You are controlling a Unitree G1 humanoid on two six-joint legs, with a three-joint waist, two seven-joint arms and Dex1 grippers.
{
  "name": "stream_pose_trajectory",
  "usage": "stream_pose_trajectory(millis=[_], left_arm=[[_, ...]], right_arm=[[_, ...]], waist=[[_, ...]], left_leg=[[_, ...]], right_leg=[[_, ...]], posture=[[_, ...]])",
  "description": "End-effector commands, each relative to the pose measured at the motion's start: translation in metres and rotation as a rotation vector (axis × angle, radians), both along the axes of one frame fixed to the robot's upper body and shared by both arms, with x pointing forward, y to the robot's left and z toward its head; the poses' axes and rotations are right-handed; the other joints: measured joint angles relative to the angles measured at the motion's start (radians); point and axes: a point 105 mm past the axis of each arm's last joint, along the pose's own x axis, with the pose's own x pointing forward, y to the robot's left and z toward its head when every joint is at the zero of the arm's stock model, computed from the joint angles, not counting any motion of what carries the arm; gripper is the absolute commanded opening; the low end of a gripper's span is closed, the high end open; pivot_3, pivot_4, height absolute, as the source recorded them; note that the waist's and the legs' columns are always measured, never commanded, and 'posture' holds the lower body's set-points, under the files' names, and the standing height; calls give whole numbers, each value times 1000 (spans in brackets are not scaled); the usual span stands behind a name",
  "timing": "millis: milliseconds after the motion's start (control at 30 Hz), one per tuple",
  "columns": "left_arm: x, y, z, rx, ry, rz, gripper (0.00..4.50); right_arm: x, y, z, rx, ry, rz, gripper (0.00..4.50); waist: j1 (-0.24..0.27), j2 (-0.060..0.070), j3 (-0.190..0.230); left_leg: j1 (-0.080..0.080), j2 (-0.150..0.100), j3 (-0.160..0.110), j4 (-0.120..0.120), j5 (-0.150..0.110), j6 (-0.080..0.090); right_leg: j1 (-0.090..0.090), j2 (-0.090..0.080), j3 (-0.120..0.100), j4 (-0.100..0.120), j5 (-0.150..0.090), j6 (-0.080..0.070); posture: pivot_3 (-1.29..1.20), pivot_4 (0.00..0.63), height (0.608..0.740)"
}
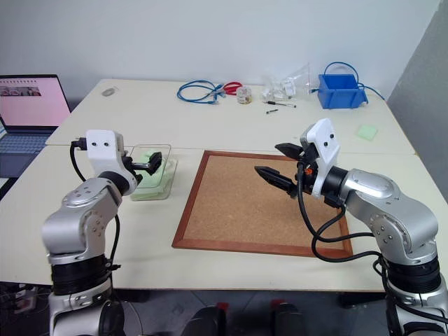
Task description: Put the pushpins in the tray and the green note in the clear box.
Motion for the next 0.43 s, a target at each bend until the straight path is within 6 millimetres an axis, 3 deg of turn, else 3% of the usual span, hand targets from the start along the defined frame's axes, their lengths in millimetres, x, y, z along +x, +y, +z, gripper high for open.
stream_pose_trajectory(millis=[33,167,433], left_arm=[[-30,-26,10,16,-8,-192,4453],[-51,-42,6,-2,8,-279,4453],[-80,-53,-19,-8,27,-268,4453]], right_arm=[[-8,-18,12,8,-51,-79,3924],[-4,-34,5,-22,-75,-263,3924],[-13,-57,-39,-75,-50,-631,3924]], waist=[[0,0,0],[0,0,0],[1,0,0]], left_leg=[[0,0,0,0,0,0],[0,1,0,-1,0,0],[1,1,1,-1,0,-1]], right_leg=[[0,0,1,0,0,0],[0,0,1,-1,0,0],[0,0,3,-1,0,0]], posture=[[0,150,740],[0,150,740],[0,150,740]])
